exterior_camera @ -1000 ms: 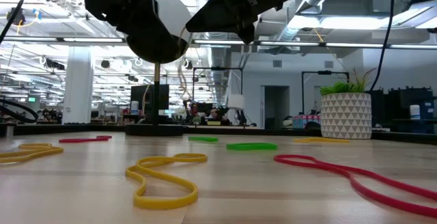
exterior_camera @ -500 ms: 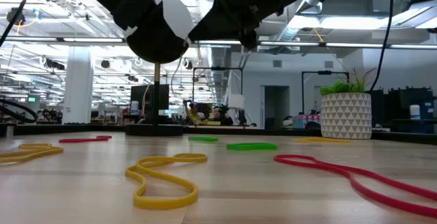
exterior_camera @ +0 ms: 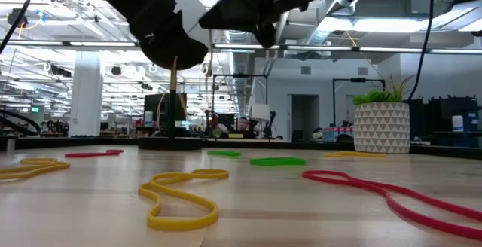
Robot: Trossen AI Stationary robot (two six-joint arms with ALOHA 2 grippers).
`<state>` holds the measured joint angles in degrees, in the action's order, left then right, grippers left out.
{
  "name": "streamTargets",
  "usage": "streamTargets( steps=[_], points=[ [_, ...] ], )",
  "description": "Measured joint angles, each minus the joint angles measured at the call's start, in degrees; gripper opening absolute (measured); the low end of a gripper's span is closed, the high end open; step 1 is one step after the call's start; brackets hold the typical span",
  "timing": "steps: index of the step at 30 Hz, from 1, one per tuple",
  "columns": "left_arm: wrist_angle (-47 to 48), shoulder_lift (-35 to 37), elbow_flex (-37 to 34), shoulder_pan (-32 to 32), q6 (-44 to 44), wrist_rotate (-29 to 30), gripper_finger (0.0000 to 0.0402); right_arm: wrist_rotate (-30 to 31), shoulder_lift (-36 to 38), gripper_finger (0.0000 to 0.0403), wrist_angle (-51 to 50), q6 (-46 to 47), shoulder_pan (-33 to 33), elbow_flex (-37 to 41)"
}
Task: Pick and place items into bin
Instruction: Put the yellow rubber band into the white bin
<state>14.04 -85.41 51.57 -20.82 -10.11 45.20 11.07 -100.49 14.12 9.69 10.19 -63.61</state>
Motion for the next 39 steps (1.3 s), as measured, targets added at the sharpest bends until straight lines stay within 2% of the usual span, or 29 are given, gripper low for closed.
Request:
streamTargets(
  steps=[3, 11, 17, 19, 21, 26, 29, 31, 34, 39],
  points=[
    [2.4, 0.0, 0.0, -0.5, 0.0, -1.0, 0.0008, 1.1, 0.0, 0.0024, -4.6, 1.4, -0.2, 0.0],
    [12.9, 1.5, 0.0, -4.2, -5.0, -1.1, 0.0002, 1.2, 0.0, 0.0091, -16.9, 10.7, 0.3, 0.0],
    [34.8, 8.5, 4.2, -11.8, -18.7, -2.3, 0.0000, 0.9, 0.0, 0.0108, -25.0, 16.4, 2.6, 0.0],
    [42.3, 11.1, 6.7, -14.8, -23.2, -6.1, 0.0000, 0.9, 0.0, 0.0108, -26.1, 17.2, 3.5, 0.0],
    [47.4, 13.5, 9.1, -17.4, -25.8, -12.4, 0.0000, 0.9, 0.0, 0.0108, -26.1, 17.3, 4.3, 0.0],
    [51.4, 18.7, 11.5, -21.6, -28.8, -36.6, 0.0000, 0.9, 0.0, 0.0108, -25.3, 17.3, 5.6, 0.0],
    [51.4, 20.2, 11.0, -23.5, -34.1, -46.9, 0.0000, 0.9, 0.0, 0.0108, -25.3, 17.3, 5.5, 0.0],
    [51.6, 20.0, 11.0, -24.7, -39.4, -49.2, 0.0000, 1.0, 0.0, 0.0108, -25.4, 17.3, 5.4, 0.0],
    [51.7, 19.5, 11.0, -27.0, -47.6, -49.5, 0.0000, 1.1, 0.0, 0.0108, -25.4, 17.3, 5.4, 0.0],
    [51.7, 17.5, 10.9, -29.8, -53.1, -53.9, 0.0000, 1.0, 0.0, 0.0108, -25.5, 17.0, 5.4, 0.0]
  ],
)
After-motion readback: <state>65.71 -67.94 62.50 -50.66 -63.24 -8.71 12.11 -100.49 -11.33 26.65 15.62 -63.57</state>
